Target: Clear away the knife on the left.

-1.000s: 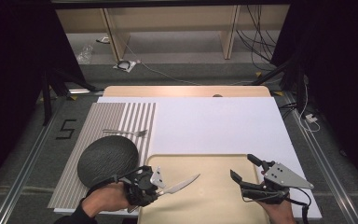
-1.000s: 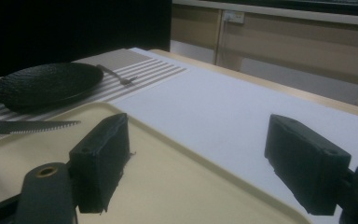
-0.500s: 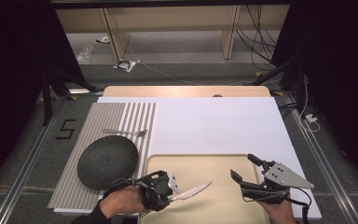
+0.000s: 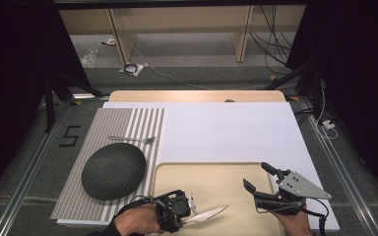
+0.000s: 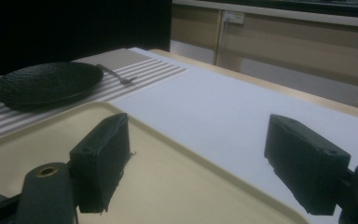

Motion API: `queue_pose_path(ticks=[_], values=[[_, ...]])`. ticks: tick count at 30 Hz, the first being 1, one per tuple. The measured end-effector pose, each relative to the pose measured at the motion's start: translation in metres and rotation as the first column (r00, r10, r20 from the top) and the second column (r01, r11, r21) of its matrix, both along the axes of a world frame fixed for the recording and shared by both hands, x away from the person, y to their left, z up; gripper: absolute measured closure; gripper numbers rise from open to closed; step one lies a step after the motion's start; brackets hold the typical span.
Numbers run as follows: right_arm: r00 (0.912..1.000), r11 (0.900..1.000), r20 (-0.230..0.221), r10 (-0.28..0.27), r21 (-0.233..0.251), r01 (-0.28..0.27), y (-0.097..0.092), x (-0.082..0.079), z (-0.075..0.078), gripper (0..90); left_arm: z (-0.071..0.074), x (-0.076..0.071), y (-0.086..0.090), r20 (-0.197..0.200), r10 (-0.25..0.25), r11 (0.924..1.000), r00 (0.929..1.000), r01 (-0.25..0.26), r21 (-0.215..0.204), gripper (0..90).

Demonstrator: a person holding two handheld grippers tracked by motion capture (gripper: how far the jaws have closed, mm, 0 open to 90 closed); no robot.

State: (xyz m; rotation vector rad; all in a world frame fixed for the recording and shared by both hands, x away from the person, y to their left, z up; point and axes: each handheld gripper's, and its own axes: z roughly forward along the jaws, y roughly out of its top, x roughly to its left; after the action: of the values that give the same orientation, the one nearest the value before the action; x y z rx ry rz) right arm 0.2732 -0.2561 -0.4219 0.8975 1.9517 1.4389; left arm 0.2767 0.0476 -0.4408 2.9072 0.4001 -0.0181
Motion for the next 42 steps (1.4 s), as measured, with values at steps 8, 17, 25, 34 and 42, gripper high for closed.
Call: queue_pose_path(ticks=[8,17,25,34,42], values=[[1.0000,1.0000,-0.001,0.002,0.000,-0.002,0.000,0.000,0.000,23.0,-0.008,-0.001,0.001,-0.025,0.006,0.9995,0.9997,-0.006,0.032,79.2],[0.9999,1.0000,0.009,0.005,-0.002,-0.005,0.000,0.000,0.000,23.0,-0.012,-0.001,0.001,-0.042,0.014,0.9994,0.9990,-0.013,0.033,78.9],[0.9999,1.0000,0.010,0.007,0.002,-0.007,0.001,0.000,0.000,23.0,0.005,-0.004,0.005,0.005,0.009,0.9952,0.9999,-0.009,-0.098,61.5],[0.9999,1.0000,0.009,0.009,0.000,-0.009,0.001,0.000,0.000,23.1,0.000,-0.016,-0.005,0.040,-0.079,0.9845,0.9961,0.084,-0.154,87.1],[0.9999,0.9999,0.009,0.012,-0.003,-0.012,0.001,0.000,0.000,23.1,-0.014,-0.020,-0.012,0.053,-0.084,0.9863,0.9950,0.091,-0.138,89.3]])
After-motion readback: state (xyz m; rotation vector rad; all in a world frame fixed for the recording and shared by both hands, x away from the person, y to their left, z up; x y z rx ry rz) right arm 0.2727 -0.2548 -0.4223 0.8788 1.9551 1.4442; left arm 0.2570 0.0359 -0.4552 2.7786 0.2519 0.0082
